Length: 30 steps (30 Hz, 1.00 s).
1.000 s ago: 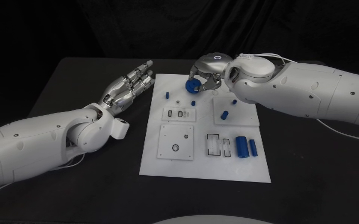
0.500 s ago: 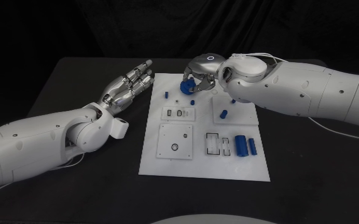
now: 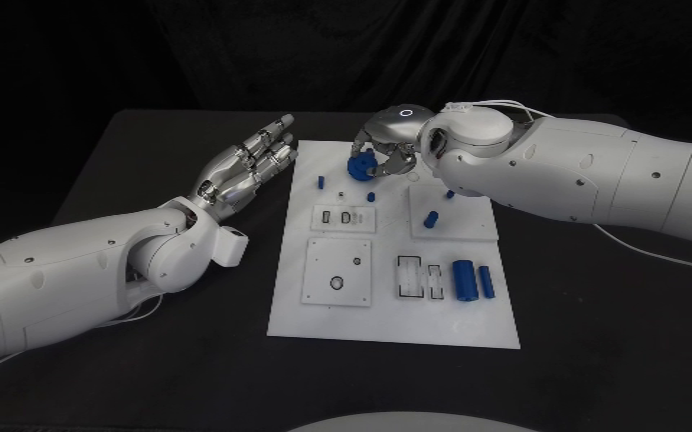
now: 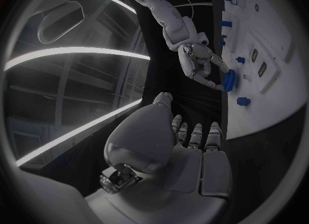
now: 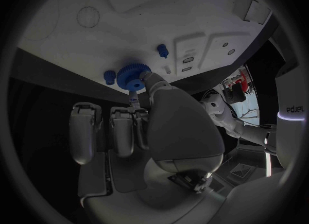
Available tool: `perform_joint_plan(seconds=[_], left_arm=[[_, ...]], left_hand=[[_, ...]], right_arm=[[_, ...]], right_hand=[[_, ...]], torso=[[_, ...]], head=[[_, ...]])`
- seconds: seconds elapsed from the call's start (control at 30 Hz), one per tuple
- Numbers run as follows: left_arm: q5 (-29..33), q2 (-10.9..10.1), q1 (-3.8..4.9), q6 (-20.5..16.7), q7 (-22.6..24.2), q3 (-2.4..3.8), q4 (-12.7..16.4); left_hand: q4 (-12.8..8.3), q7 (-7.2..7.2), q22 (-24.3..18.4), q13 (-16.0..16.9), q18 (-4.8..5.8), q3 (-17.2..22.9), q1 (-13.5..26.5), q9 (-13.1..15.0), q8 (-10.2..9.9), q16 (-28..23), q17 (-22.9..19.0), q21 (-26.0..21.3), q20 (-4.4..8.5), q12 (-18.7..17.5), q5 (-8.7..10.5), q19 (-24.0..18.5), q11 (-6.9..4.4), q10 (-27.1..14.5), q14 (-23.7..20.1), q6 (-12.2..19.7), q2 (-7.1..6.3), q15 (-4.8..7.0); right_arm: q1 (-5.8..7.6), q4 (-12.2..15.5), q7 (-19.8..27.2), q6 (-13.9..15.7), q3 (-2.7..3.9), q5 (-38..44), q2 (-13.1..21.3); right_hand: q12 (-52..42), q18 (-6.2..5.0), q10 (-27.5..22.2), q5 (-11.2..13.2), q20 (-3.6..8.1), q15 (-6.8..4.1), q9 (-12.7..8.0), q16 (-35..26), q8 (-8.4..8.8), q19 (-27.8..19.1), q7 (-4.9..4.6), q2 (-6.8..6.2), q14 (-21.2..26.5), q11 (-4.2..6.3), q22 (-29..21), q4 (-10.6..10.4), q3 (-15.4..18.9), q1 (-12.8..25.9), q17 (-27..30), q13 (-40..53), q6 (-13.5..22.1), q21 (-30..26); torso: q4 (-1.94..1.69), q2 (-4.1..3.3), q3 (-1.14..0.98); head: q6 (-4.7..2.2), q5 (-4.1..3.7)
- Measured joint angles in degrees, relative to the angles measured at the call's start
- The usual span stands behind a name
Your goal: Assemble the parts on the task board
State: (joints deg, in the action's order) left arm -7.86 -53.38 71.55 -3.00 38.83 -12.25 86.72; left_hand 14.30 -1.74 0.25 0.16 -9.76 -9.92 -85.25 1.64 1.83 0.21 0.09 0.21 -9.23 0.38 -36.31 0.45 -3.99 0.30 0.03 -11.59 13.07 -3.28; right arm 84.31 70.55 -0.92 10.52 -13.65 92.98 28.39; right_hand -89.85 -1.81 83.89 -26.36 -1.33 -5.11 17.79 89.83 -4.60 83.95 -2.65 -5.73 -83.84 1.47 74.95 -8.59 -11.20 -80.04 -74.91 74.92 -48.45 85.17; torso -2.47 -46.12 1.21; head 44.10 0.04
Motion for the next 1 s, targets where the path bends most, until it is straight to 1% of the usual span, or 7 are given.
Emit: perform_joint_plan(seconds=[0.17, 0.37, 0.6, 0.67, 0.77, 0.87, 1.0], left_arm=[[0.0, 0.0, 0.00, 0.0, 0.0, 0.00, 0.0], [0.0, 0.1, 0.00, 0.1, 0.0, 0.00, -0.1], [0.0, 0.2, 0.00, 0.1, 0.0, 0.00, -0.1], [0.0, 0.2, 0.00, 0.1, 0.0, 0.00, -0.1], [0.0, 0.2, 0.00, 0.2, 0.0, 0.00, -0.1], [0.0, 0.2, 0.00, 0.2, 0.0, 0.00, -0.1], [0.0, 0.2, 0.00, 0.2, 0.0, 0.00, -0.2]], left_hand=[[0.0, 0.00, 0.0, 0.0, 0.00, 0.0, 0.0, 0.0, 0.0, 0.0, 0.0, 0.0, 0.00, 0.0, 0.00, 0.0, 0.00, 0.0, 0.0, 0.0, 0.00, 0.00], [-0.2, 0.00, 0.0, 0.0, 0.00, 0.2, 0.0, 0.0, 0.0, 0.0, 0.0, 0.0, 0.00, 0.0, -0.22, 0.0, 0.00, 0.0, 0.0, 0.0, 0.00, 0.00], [-0.2, 0.20, 0.0, 0.0, 0.00, 0.2, 0.0, 0.0, 0.0, 0.0, 0.0, 0.0, 0.00, 0.0, -0.22, 0.0, 0.00, 0.0, 0.0, -0.2, 0.00, 0.00], [-0.2, 0.21, 0.0, 0.0, 0.00, 0.2, 0.0, 0.0, 0.0, 0.0, 0.0, 0.0, 0.00, 0.0, -0.22, 0.0, 0.00, 0.0, 0.0, -0.2, 0.00, 0.00], [-0.3, 0.20, 0.0, 0.0, 0.00, 0.3, 0.0, 0.0, 0.0, 0.0, 0.0, 0.0, 0.00, 0.0, -0.22, 0.0, 0.00, 0.0, 0.0, -0.2, 0.00, 0.00], [-0.3, 0.20, 0.0, 0.0, 0.00, 0.3, 0.0, 0.0, 0.0, 0.0, 0.0, 0.0, 0.00, 0.0, -0.22, 0.0, 0.00, 0.0, 0.0, -0.2, 0.00, 0.00], [-0.3, 0.20, 0.0, 0.0, 0.00, 0.3, -0.2, 0.0, 0.0, 0.0, 0.0, 0.0, 0.00, 0.0, -0.22, 0.0, 0.00, 0.0, 0.0, -0.2, 0.23, 0.00]], right_arm=[[0.00, -0.3, -0.2, -0.6, 0.04, 0.0, -0.1], [0.00, -0.5, -0.4, -0.7, 0.07, 0.0, -0.2], [-0.11, -0.6, -0.6, -0.7, 0.02, 0.0, -0.2], [-0.11, -0.6, -0.7, -0.7, 0.02, 0.0, -0.3], [-0.14, -0.7, -0.7, -0.7, 0.00, 0.0, -0.3], [-0.14, -0.7, -0.8, -0.6, 0.00, 0.0, -0.3], [-0.15, -0.7, -0.8, -0.5, 0.02, 0.0, -0.2]], right_hand=[[0.0, 0.00, 0.2, 0.0, 0.00, 0.00, -0.2, 0.0, 0.07, 0.0, 0.00, 0.00, 0.0, 0.28, 0.0, 0.3, -0.6, 0.0, 0.0, 0.0, 0.0, -0.3], [0.0, 0.00, 0.2, 0.0, 0.00, 0.00, -0.5, 0.0, 0.12, 0.0, 0.00, 0.02, 0.0, 0.28, 0.0, 0.0, -1.3, 0.0, 0.0, 0.0, 0.0, -0.6], [0.0, 0.00, 0.1, 0.1, 0.00, 0.00, -1.0, 0.0, 0.58, 0.0, -0.07, 1.02, 0.0, 0.27, 0.0, 0.2, -2.4, -0.1, 0.0, 0.0, 0.1, -1.2], [0.0, 0.00, 0.2, 0.1, 0.00, 0.00, -1.2, 0.0, 0.63, 0.0, 0.23, 1.31, 0.0, 0.27, 0.0, 0.4, -3.1, -0.4, 0.0, 0.0, 0.4, -1.2], [0.0, 0.00, 0.2, 0.1, 0.00, 0.00, -2.0, 0.0, 0.89, 0.0, 0.76, 1.70, 0.0, 0.91, 0.0, 0.5, -3.6, 0.0, 0.0, 0.0, 2.4, -1.4], [0.0, 0.00, 0.2, 0.1, 0.00, -0.34, -3.5, 0.0, 0.89, 0.0, 1.45, 2.11, -0.1, 1.30, 0.0, 0.5, -4.0, -0.1, 0.0, 0.0, 5.4, -1.8], [0.0, 0.00, 0.1, 0.1, 0.43, -0.64, -5.4, 0.0, 0.96, 0.0, 2.00, 1.67, -0.2, 1.72, 0.0, 0.4, -4.1, 0.8, 0.0, 0.0, 9.4, -2.0]], torso=[[0.00, 0.01, 0.01], [0.00, 0.00, -0.01], [0.00, -0.02, -0.03], [-0.01, -0.02, -0.03], [-0.01, -0.02, -0.03], [-0.01, -0.02, -0.03], [-0.05, -0.02, -0.03]], head=[[0.03, -0.01], [0.10, -0.01], [0.11, 0.04], [0.20, 0.08], [0.21, 0.11], [0.22, 0.12], [0.22, 0.13]])
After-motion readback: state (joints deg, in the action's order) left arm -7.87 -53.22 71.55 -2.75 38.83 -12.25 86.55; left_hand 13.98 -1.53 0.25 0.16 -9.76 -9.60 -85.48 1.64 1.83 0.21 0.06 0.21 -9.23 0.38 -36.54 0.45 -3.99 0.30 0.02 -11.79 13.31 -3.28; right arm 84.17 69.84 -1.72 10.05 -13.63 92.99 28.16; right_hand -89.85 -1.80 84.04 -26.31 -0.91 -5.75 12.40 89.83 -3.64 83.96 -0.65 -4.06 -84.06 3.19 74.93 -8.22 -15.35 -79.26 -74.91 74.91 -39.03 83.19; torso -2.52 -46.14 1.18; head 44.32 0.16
